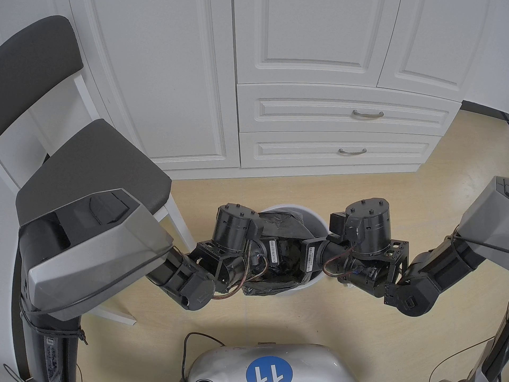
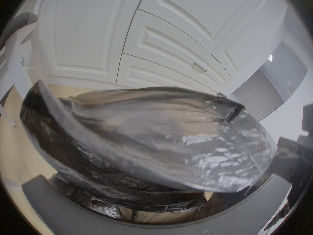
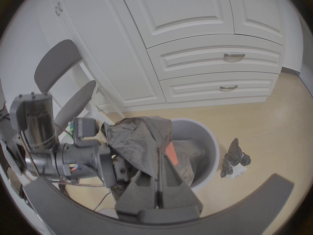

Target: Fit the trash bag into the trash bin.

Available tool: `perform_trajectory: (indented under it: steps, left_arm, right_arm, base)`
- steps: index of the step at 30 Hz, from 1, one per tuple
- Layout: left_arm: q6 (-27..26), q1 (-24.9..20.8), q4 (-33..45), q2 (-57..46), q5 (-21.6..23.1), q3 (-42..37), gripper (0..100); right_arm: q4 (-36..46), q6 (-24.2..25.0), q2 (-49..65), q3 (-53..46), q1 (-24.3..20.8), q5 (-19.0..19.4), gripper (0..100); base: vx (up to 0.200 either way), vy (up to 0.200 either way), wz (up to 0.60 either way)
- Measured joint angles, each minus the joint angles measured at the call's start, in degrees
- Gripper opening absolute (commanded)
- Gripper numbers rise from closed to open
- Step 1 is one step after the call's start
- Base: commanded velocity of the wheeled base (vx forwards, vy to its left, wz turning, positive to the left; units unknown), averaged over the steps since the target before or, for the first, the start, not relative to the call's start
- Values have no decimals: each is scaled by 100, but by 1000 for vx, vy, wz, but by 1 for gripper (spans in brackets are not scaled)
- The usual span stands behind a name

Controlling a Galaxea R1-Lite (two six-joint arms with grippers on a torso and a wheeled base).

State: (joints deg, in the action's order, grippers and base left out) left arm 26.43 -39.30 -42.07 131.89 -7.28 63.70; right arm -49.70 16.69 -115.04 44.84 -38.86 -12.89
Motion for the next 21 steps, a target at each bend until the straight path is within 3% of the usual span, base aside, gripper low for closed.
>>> perform_trajectory:
  steps: [1, 13, 21]
  left_arm:
    - [15, -2, 6, 0, -13, 39, 0]
    - [20, -9, 35, 0, -18, 100, 0]
    - [-100, 151, -35, -77, -11, -28, 0]
  right_arm:
    - [-2, 0, 11, -9, -9, 0, 0]
    - [0, -16, 79, -60, 4, 2, 0]
    - [35, -424, 151, -71, 649, 216, 0]
  base:
    - [0, 0, 0]
    - [0, 0, 0]
    - [0, 0, 0]
